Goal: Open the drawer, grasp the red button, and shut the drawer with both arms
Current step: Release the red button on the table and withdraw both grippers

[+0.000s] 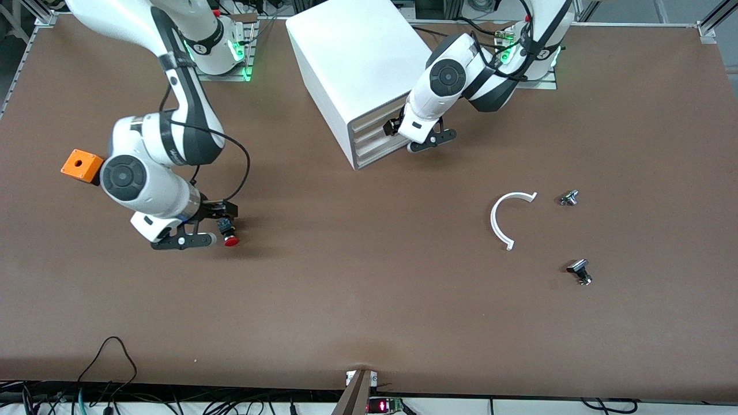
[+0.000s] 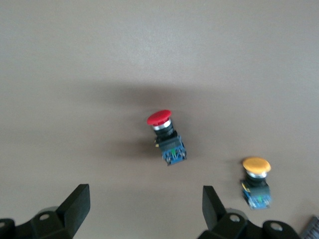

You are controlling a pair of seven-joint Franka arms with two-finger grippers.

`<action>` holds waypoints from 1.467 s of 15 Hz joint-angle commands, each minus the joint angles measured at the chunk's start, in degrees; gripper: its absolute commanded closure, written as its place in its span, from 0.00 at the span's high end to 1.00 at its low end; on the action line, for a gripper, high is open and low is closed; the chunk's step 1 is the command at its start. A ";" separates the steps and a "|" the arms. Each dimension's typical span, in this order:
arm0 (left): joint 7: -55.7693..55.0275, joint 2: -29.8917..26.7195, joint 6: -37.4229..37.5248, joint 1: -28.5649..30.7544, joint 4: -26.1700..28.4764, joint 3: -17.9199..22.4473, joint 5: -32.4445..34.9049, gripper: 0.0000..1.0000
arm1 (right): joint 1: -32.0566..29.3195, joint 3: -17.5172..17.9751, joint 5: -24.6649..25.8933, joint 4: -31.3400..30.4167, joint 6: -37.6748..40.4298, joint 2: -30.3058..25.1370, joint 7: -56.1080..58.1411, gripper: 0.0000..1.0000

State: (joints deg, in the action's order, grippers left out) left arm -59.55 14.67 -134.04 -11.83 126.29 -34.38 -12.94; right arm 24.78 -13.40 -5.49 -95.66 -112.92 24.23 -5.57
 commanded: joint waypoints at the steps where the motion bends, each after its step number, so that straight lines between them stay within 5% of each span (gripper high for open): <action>1: 0.92 -2.10 -1.65 1.71 1.34 -1.05 -1.13 1.00 | -1.31 0.30 -1.89 8.88 10.66 -0.59 -4.25 1.00; 4: 7.83 -5.52 -4.74 12.32 0.28 1.94 1.77 1.00 | -4.64 2.57 -2.16 15.48 17.89 -0.85 -7.69 1.00; 8: 31.64 -10.61 0.25 15.08 -1.56 11.67 1.86 1.00 | -14.31 12.77 -0.32 16.29 20.11 -5.49 -8.67 1.00; 15: 56.63 -18.36 29.76 15.25 -16.75 27.86 5.72 1.00 | -23.45 13.05 3.71 13.30 23.95 -13.68 -2.01 1.00; 18: 56.82 -18.80 39.18 15.17 -24.31 28.14 11.16 1.00 | -23.64 12.17 12.67 14.36 27.75 -14.03 2.65 1.00; 22: 56.21 -17.32 43.95 15.08 -28.28 27.96 14.77 1.00 | -23.72 11.64 12.17 13.13 27.58 -16.14 4.17 1.00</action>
State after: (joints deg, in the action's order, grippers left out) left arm -3.53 -5.20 -91.98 3.71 100.55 -6.28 -0.87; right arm 0.99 -1.84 5.78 -80.25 -85.49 10.59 -2.43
